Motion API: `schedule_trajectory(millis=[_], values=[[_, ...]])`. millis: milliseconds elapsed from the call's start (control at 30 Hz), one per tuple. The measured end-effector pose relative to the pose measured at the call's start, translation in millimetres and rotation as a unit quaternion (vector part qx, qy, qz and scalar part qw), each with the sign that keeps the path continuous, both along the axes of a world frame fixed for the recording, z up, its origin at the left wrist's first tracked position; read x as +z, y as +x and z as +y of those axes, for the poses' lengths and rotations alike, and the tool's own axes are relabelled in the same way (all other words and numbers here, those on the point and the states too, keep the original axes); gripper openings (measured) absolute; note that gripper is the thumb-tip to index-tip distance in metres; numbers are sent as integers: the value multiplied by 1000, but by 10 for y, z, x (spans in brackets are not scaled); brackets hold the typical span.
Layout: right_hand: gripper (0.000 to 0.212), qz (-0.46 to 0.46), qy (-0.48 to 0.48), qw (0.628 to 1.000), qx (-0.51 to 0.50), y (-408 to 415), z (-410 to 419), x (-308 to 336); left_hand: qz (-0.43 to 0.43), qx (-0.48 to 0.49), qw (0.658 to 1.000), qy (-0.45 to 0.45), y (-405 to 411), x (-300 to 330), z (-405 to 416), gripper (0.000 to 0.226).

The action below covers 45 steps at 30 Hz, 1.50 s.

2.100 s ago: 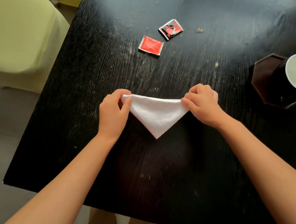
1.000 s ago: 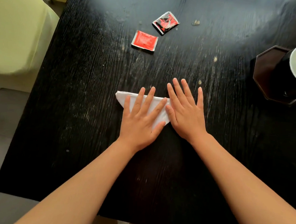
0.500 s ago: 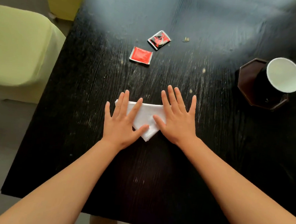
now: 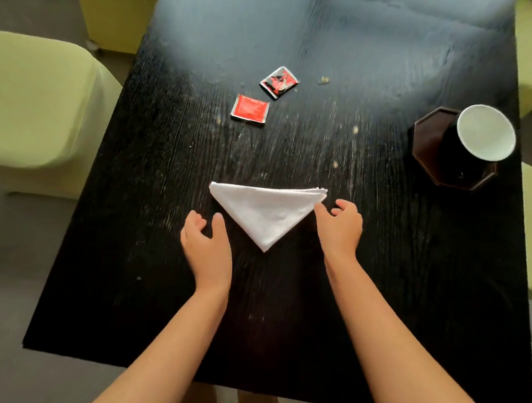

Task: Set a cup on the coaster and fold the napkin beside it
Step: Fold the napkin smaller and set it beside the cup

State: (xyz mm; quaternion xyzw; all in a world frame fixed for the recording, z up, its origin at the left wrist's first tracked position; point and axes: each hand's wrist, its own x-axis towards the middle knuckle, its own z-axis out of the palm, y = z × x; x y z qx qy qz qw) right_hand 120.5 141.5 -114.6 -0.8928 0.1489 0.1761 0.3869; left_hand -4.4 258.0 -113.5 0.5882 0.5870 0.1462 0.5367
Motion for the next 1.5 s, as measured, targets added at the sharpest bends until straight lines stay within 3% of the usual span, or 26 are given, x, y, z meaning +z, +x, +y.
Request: schedule_trajectory(millis=[67, 133, 167, 233, 433, 533, 700, 867, 933, 1200, 1400, 1500], values=[[27, 31, -11, 999, 1, -53, 63, -22, -16, 46, 995, -89, 83, 62, -1, 42], [18, 51, -24, 998, -7, -123, 156, -25, -48, 58, 986, -151, 169, 110, 79, 5], [20, 61, -25, 998, -22, -150, 202, -20, -53, 51, 985, -158, 195, 107, 117, 23], [18, 69, -25, 996, -41, -179, 282, 0, -55, 38, 982, -177, 232, 109, 172, 34], [11, 47, -24, 997, -60, -239, 415, 123, -34, 49, 978, -201, 256, 69, 266, 23], [16, 46, 83, 992, -86, -297, 464, 206, -34, 49, 973, -223, 264, 65, 309, 23], [33, 67, 338, 925, -159, -359, 482, 423, -91, -1, 954, -286, 187, 73, 354, 9], [13, 85, 414, 894, -149, -383, 443, 602, -250, 15, 853, -459, 170, 151, 441, 23], [14, 85, 420, 890, -158, -390, 426, 675, -272, 15, 847, -458, 189, 220, 500, 18], [7, 30, 409, 890, -197, -452, 277, 1073, -299, -54, 874, -380, 317, 706, 573, 9], [6, -2, 403, 891, -210, -474, -87, 1547, -266, -135, 900, -318, 361, 1204, 316, 9], [10, -16, 398, 893, -211, -461, -332, 1743, -256, -162, 896, -326, 415, 1379, 127, 10]])
